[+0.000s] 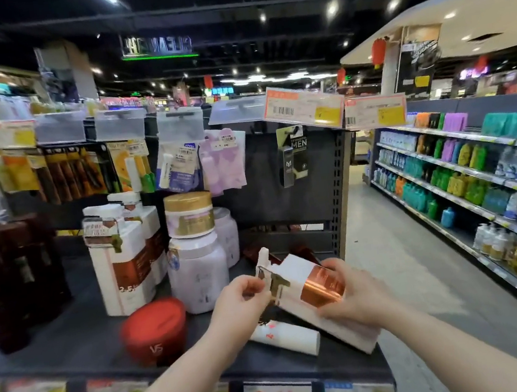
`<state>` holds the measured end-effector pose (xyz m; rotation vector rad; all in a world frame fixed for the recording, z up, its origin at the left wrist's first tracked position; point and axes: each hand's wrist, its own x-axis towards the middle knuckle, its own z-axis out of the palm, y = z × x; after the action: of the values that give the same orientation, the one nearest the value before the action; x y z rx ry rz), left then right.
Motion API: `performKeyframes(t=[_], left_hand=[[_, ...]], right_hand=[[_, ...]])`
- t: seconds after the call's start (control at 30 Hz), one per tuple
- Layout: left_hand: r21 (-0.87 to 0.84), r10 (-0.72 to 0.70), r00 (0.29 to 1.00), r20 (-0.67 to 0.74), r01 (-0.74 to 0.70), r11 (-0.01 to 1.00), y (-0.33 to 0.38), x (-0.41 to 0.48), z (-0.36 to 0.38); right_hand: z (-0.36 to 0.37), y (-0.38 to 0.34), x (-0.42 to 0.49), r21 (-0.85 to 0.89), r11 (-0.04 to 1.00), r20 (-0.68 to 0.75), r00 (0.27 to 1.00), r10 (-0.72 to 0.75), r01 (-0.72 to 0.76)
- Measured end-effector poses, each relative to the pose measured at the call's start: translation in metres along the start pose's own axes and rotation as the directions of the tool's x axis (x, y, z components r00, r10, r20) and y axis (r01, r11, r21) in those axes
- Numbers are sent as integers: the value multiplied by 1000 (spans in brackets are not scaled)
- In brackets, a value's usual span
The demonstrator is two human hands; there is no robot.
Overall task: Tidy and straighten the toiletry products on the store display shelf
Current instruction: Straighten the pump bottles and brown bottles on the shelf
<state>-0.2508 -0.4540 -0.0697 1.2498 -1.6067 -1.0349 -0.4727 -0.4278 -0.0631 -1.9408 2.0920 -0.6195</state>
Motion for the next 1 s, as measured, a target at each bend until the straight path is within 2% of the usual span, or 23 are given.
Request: performKeyframes(t=[0.13, 0.2, 0.3, 0.43, 0.53, 0.63, 0.77, 0.9, 1.0], left_hand=[[-45, -11, 999, -30, 9, 999, 11, -7, 6], [-57, -30, 998, 49, 33, 998, 17, -11, 10], [-219, 60, 981, 184, -19, 975, 29, -20, 15], [-424, 126, 991, 42, -97, 900, 37, -32, -2], [-463, 136, 989, -55, -146, 874, 36, -36, -31], [-453, 198, 976, -88, -216, 865, 32, -42, -66], [-416, 230, 965, -127, -262, 871, 24, -50, -116], [-360, 231, 946, -229, -303, 883, 12, -49, -172], [-343, 260, 936, -237, -331, 879, 0, -47, -212]], right_hand=[[-11, -6, -9, 395, 918, -131, 991, 34, 21], [-13, -16, -15, 548, 835, -158, 987, 41, 53], [-10, -39, -23, 697, 710, -128, 992, -9, 97], [1, -74, -26, 824, 554, -81, 992, -94, 120], [8, -101, -22, 841, 530, -22, 984, -176, 114], [15, -132, -18, 842, 533, 40, 976, -213, 82], [31, -179, -13, 858, 499, 36, 953, -299, 124], [49, -235, -3, 850, 505, 41, 937, -348, 151], [67, -275, 6, 829, 532, 45, 928, -371, 172]])
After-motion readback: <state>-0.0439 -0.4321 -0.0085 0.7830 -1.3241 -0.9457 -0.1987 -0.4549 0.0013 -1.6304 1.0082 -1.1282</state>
